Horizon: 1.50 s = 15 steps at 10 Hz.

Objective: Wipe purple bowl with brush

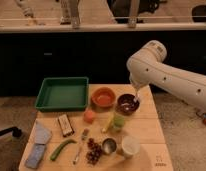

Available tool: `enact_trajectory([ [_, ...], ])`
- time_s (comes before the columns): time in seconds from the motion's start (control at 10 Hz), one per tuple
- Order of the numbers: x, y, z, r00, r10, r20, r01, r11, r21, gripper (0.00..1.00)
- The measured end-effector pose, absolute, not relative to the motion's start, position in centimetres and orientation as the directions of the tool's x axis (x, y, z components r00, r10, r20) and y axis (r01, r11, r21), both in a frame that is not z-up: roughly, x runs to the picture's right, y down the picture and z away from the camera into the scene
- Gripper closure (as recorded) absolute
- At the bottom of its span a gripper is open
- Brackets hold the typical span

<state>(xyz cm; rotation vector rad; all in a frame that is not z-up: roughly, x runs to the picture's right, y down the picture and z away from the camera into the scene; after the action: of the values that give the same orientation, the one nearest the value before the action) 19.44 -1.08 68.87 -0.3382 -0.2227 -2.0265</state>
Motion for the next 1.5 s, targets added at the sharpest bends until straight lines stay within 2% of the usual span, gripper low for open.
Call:
enact_trajectory([
  [0.6, 21.8, -1.2, 67.4, -0.427, -0.846, 0.318, 0.893, -0.451, 0.000, 1.00],
  [1.5, 26.9, 4.6, 67.4, -0.399, -0.835, 0.378, 0.904, -0.428, 0.010, 1.00],
])
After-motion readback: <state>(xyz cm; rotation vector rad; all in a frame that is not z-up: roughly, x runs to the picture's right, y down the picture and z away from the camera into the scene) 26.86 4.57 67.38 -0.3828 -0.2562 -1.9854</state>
